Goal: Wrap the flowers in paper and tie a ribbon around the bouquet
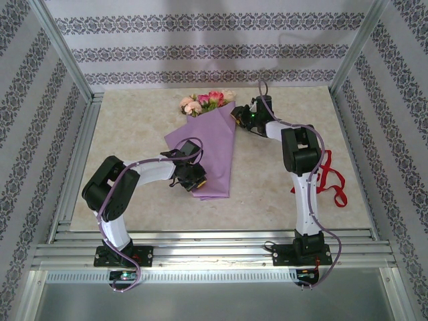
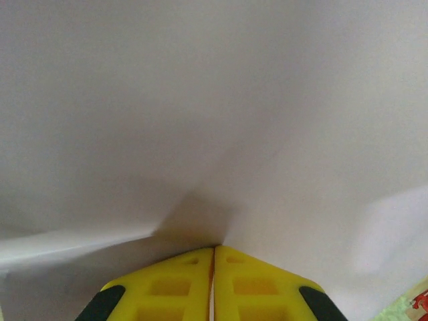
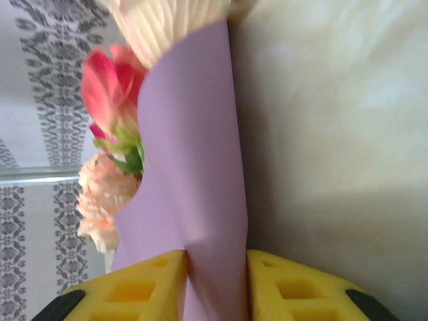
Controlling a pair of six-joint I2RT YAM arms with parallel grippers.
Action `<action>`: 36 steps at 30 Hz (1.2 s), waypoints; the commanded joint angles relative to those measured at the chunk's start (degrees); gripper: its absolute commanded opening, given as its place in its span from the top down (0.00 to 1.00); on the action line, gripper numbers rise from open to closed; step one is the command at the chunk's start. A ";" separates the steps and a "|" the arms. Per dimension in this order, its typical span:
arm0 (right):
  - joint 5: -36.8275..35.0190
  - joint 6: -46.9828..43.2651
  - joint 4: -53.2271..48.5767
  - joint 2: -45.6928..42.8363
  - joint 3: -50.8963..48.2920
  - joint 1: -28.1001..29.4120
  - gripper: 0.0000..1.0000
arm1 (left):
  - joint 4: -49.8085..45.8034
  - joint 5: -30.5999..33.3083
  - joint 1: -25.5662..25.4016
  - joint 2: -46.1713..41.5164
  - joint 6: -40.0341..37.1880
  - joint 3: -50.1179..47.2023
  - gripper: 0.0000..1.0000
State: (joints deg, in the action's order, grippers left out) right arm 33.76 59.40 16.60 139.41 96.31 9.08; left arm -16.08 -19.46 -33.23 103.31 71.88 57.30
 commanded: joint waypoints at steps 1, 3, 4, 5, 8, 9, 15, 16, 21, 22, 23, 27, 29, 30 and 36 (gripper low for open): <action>-1.80 1.37 -0.20 2.91 3.64 -0.82 0.81 | -5.31 1.31 0.45 4.35 -1.81 -1.73 0.92; -2.36 1.60 -0.38 3.60 4.94 -1.03 0.99 | -5.50 1.20 0.45 4.36 -1.93 -1.56 0.92; -2.51 1.78 -0.38 3.92 5.49 -0.99 1.00 | -5.39 1.18 0.45 4.39 -1.99 -1.64 0.93; -2.54 1.94 -0.43 4.26 6.17 -1.08 1.00 | -5.32 1.13 0.49 4.39 -1.97 -1.66 0.93; -2.18 2.79 -0.33 5.45 8.05 -1.13 0.81 | -5.11 1.00 0.54 4.45 -2.07 -2.00 0.93; -2.21 2.99 -0.41 5.75 8.69 -1.08 0.77 | -5.02 0.97 0.54 4.53 -2.12 -2.04 0.93; -2.47 4.67 -1.06 8.46 13.39 -1.08 0.75 | -4.62 0.52 0.56 4.85 -2.27 -2.03 0.93; -2.39 4.83 -1.21 9.03 14.20 -1.09 0.79 | -4.60 0.56 0.62 4.85 -2.31 -2.08 0.94; -2.55 5.06 -2.52 10.53 16.72 -0.91 0.89 | -4.67 0.49 0.71 4.67 -2.52 -2.25 0.94; -2.81 4.91 -2.75 10.29 16.61 -0.93 0.82 | -4.69 0.53 0.71 4.59 -2.48 -2.36 0.93; -3.43 4.65 -2.71 9.45 15.37 -0.99 0.71 | -4.59 0.54 0.73 4.50 -2.52 -2.49 0.94; -4.76 3.36 -1.15 2.78 6.12 -1.82 0.53 | -4.40 0.57 0.80 4.66 -2.70 -2.58 0.94; -4.20 1.82 -2.57 -1.73 0.66 -1.80 0.49 | -4.25 0.83 0.88 4.64 -2.68 -2.52 0.94; -3.80 1.18 -2.54 -4.75 -3.37 -1.57 0.48 | -4.09 0.83 0.91 4.71 -2.62 -2.54 0.93; -1.07 0.29 1.84 -20.02 -29.78 1.18 0.47 | -3.88 0.93 1.15 5.50 -3.09 -2.68 0.93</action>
State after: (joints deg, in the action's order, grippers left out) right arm 30.74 61.52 16.73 124.51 74.59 8.36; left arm -15.81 -21.17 -32.49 103.90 70.43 57.60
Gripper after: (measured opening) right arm 0.531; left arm 0.068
